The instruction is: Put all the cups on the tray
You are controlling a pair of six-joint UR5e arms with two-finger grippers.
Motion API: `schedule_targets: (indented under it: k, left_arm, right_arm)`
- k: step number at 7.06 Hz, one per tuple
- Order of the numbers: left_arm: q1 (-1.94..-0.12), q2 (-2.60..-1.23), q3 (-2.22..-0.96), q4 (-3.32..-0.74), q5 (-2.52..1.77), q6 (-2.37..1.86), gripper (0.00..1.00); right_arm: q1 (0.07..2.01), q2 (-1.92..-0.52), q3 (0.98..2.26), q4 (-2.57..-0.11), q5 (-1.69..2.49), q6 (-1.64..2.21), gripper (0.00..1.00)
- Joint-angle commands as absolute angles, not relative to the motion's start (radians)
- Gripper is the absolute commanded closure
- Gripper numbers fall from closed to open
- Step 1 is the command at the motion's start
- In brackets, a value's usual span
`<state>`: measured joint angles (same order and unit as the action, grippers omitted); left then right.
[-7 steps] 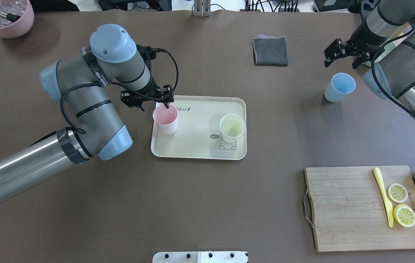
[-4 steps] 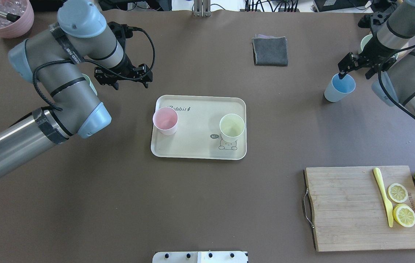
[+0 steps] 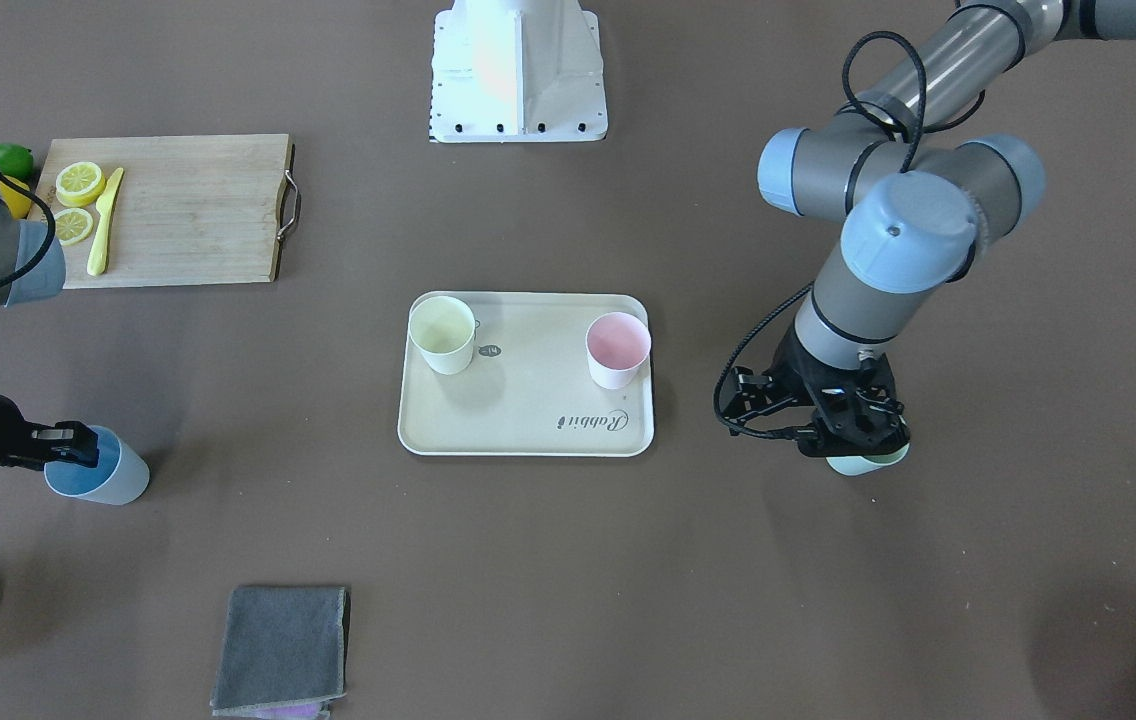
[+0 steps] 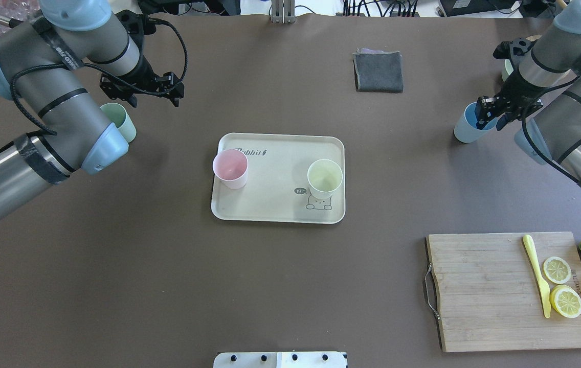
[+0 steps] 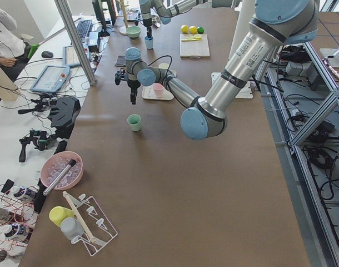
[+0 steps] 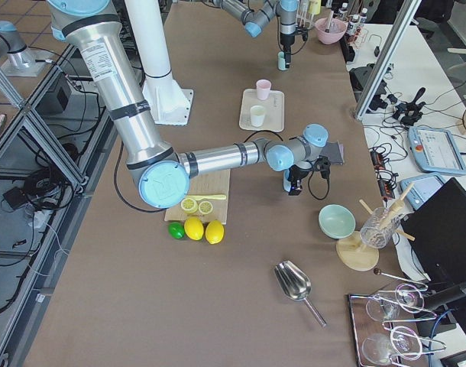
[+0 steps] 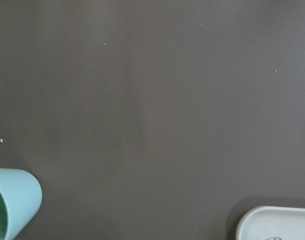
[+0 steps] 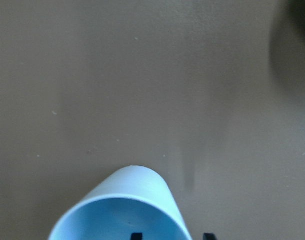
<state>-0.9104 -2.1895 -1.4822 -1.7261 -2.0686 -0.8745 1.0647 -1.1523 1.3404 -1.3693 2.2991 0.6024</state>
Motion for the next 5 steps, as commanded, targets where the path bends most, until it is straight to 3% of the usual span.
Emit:
schedule_targets:
  k: [1,3,5]
  left_arm:
    - [-0.966,-2.113,-1.477,-1.735,-2.086,-0.671,0.02]
    - [-0.985,-2.057,-1.476,-1.743,-2.089,-0.594,0.03]
    - [-0.985,-2.033,-1.461,-1.770,-2.091,-0.566,0.10]
  right_arm:
    - [1.005,-1.088,1.400,-1.370,2.304,0.783,1.00]
    - [0.925,-0.956,1.410,-1.371,2.309,1.010,1.00]
    - [0.859,-0.866,1.411,-1.370,2.303,1.176,1.00]
